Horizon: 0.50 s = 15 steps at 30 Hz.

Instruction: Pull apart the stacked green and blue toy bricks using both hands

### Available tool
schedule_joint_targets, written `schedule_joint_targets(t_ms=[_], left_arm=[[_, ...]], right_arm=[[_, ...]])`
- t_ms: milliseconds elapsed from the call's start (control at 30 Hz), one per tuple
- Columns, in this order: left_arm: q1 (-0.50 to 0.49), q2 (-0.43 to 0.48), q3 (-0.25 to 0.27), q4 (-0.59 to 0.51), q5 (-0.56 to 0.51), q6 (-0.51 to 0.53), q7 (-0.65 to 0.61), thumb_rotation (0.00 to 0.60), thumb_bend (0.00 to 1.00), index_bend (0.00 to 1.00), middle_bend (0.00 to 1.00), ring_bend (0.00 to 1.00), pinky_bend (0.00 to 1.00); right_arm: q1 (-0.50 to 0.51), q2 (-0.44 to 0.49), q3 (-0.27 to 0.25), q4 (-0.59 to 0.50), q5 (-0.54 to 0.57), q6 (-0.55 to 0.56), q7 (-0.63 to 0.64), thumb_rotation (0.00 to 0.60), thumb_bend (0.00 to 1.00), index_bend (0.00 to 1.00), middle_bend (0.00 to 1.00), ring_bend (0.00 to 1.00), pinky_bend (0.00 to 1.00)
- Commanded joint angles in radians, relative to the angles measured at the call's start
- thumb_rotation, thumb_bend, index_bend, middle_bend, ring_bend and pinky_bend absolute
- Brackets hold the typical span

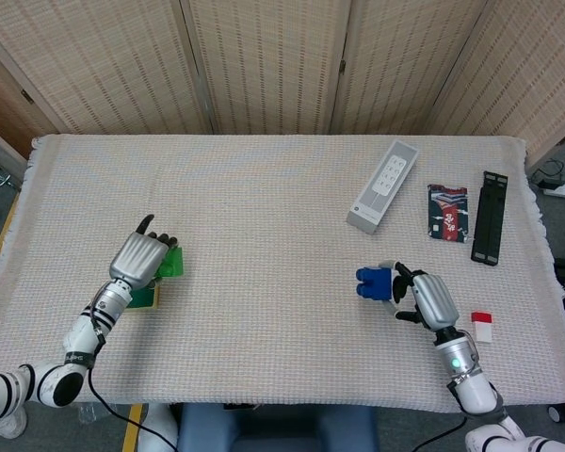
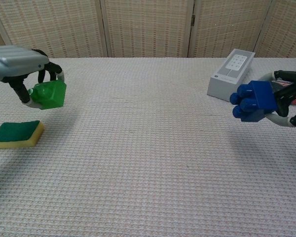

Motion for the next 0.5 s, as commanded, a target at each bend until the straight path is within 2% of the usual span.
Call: schedule_joint_targets(t_ms=[33, 200, 300, 500], left_arm=[[0.015, -0.003, -0.007, 0.018, -0.004, -0.007, -0.015, 0.600, 0.24, 0.80, 0.88, 0.50, 0.09], [0.036, 0.000, -0.027, 0.029, 0.004, -0.013, -0.055, 0.600, 0.24, 0.80, 0.88, 0.49, 0.08], [0.045, 0.001, -0.035, 0.034, 0.008, -0.023, -0.073, 0.600, 0.24, 0.73, 0.85, 0.46, 0.04], [0.044, 0.013, -0.042, 0.028, -0.030, -0.070, -0.046, 0.600, 0.24, 0.20, 0.34, 0.13, 0.00]], right_arm=[[0.006, -0.010, 0.005, 0.013, 0.002, -0.009, -0.014, 0.600, 0.40, 0.81, 0.72, 0.60, 0.44], [0.014, -0.013, 0.002, 0.025, 0.009, -0.038, -0.044, 0.600, 0.40, 0.79, 0.69, 0.58, 0.44], [0.021, 0.003, -0.010, 0.019, 0.008, -0.070, -0.055, 0.600, 0.40, 0.61, 0.54, 0.49, 0.39], [0.040, 0.039, -0.021, -0.011, 0.019, -0.135, -0.098, 0.600, 0.40, 0.14, 0.13, 0.21, 0.24]])
